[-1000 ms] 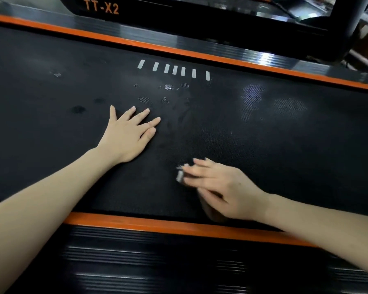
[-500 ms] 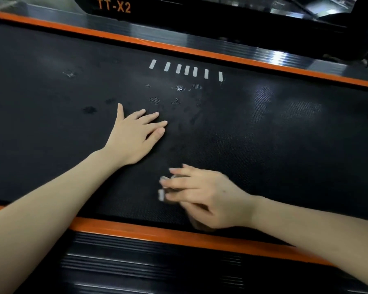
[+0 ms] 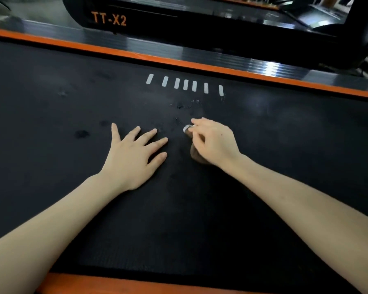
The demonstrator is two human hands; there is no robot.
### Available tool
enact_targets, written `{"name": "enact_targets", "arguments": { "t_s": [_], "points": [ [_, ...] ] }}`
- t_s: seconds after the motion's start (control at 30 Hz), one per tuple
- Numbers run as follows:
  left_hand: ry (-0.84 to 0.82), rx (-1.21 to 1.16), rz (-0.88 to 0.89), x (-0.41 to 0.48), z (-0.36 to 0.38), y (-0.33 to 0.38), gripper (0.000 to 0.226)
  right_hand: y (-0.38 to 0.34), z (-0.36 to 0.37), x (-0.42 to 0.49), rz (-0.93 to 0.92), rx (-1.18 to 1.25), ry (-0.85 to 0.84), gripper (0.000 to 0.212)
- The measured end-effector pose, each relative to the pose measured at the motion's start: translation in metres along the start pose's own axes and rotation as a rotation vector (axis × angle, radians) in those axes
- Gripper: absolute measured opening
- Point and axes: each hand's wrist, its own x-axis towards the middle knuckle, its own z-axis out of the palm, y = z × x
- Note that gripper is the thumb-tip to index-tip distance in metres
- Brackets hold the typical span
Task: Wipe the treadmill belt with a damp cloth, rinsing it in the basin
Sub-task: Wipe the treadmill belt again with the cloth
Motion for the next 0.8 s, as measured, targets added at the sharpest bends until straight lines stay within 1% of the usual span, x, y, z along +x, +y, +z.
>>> {"name": "enact_targets", "arguments": {
  "t_s": [0.13,0.23,0.27,0.33,0.37,0.4,0.43,0.5,0.53,0.57,0.6,0.7,0.73,0.8],
  "points": [
    [-0.013,0.049,-0.016,0.024,-0.004,-0.007,0.091,0.029,0.011,0.054,0.104,-0.08,-0.073,0.033],
    [0.028,0.036,-0.049,0.046,-0.001,-0.016,0.092,0.047,0.016,0.091,0.227,-0.123,-0.044,0.036],
    [0.043,0.012,-0.068,0.054,-0.001,-0.018,0.088,0.051,0.018,0.098,0.262,-0.132,-0.026,0.035],
    [0.04,-0.029,-0.113,0.071,0.001,-0.022,0.069,0.049,0.021,0.104,0.299,-0.134,-0.009,0.032],
    [0.022,-0.033,-0.121,0.078,0.001,-0.022,0.06,0.044,0.021,0.099,0.294,-0.12,-0.028,0.032],
    [0.006,-0.039,-0.123,0.085,0.003,-0.021,0.056,0.038,0.018,0.089,0.258,-0.106,-0.055,0.04],
    [0.002,-0.053,-0.122,0.089,0.006,-0.021,0.056,0.029,0.013,0.075,0.186,-0.092,-0.083,0.052],
    [0.028,-0.08,-0.117,0.093,0.011,-0.021,0.061,0.014,0.001,0.042,0.004,-0.039,-0.13,0.072],
    [0.05,-0.088,-0.115,0.092,0.013,-0.021,0.068,0.011,-0.002,0.027,-0.073,-0.019,-0.16,0.076],
    [0.06,-0.093,-0.11,0.092,0.014,-0.022,0.074,0.009,-0.004,0.015,-0.139,-0.009,-0.184,0.076],
    [0.066,-0.096,-0.108,0.091,0.015,-0.023,0.076,0.01,-0.004,0.009,-0.188,-0.002,-0.186,0.072],
    [0.075,-0.093,-0.113,0.093,0.015,-0.024,0.075,0.025,0.007,0.025,-0.247,0.023,-0.078,0.052],
    [0.074,-0.094,-0.114,0.093,0.016,-0.024,0.074,0.032,0.011,0.039,-0.223,0.02,-0.036,0.048],
    [0.075,-0.1,-0.115,0.092,0.017,-0.024,0.075,0.05,0.017,0.072,-0.083,-0.011,-0.009,0.043]
  ]
}}
